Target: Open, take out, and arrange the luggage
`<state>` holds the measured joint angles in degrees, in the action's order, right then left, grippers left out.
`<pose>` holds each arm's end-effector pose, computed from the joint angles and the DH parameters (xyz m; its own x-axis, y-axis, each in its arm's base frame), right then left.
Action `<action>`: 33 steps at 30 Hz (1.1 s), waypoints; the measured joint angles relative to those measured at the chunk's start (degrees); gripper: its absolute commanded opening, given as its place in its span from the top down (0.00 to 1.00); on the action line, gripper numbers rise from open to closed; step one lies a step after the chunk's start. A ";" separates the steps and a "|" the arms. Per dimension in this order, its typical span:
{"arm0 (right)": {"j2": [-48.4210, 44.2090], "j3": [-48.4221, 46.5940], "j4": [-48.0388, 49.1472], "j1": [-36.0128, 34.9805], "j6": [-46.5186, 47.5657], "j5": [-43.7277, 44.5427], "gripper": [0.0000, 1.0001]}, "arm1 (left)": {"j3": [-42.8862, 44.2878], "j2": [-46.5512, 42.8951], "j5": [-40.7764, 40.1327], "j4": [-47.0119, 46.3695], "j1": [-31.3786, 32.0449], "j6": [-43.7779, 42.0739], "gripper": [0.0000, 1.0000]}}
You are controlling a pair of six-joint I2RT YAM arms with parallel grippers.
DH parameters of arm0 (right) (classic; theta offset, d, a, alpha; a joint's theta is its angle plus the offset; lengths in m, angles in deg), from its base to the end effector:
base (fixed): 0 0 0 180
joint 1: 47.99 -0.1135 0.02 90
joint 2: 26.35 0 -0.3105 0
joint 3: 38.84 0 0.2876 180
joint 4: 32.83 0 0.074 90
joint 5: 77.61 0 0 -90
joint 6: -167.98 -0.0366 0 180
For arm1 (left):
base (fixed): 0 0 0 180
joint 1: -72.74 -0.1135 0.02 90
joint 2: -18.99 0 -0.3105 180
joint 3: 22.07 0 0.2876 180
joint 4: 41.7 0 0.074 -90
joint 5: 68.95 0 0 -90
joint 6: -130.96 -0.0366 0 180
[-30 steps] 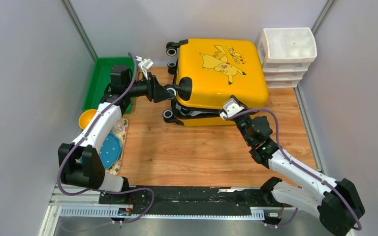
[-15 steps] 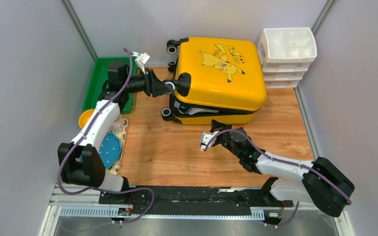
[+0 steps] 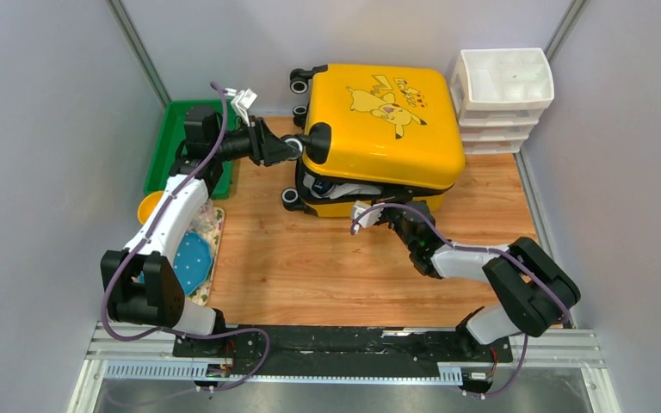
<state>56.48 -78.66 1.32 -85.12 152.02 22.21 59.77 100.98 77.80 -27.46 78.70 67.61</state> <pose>0.2432 0.1763 0.2084 0.4089 -0.8787 -0.2464 -0.2447 0.1546 -0.9572 0.3503 -0.0674 0.3968 -0.6078 -0.1838 -0.7725 0.6601 0.4238 -0.6202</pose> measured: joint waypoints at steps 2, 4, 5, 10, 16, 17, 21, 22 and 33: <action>2.05 -0.04 1.40 2.71 2.56 -0.90 1.00 | -0.04 0.00 -0.13 -0.81 -0.09 0.61 1.00; 3.37 -0.74 3.39 4.46 5.29 -1.20 1.00 | -0.39 0.00 -0.33 -1.77 -0.26 1.40 1.00; 3.39 -1.40 3.93 5.51 6.23 -1.16 1.00 | -0.48 0.00 -0.46 -2.73 -0.90 1.84 1.00; 3.17 -6.16 4.76 7.58 8.61 -0.87 1.00 | -0.42 0.04 -0.07 -7.30 -2.10 2.91 0.74; 3.02 -15.19 1.05 8.02 6.36 0.63 1.00 | 3.91 0.39 -0.94 -4.52 -2.95 -1.81 0.21; 2.75 -16.76 -0.17 8.09 5.49 0.90 1.00 | 3.87 -0.22 -1.79 -4.33 -4.09 -3.08 0.21; 2.27 -21.59 -4.61 8.35 1.42 1.57 0.99 | 1.20 -3.78 -3.10 -3.69 -13.25 -5.20 0.20; 2.27 -23.06 -6.27 8.39 0.15 1.70 0.99 | -0.11 -4.90 -2.99 -3.50 -16.06 -5.38 0.20; 3.65 -35.15 -17.03 8.39 -8.66 1.90 0.99 | -16.44 -26.95 6.95 23.37 -22.23 -37.83 0.20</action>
<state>60.13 -113.80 -15.71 -76.72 143.37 24.12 43.33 74.04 84.75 -4.09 56.47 29.78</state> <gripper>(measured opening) 0.011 0.793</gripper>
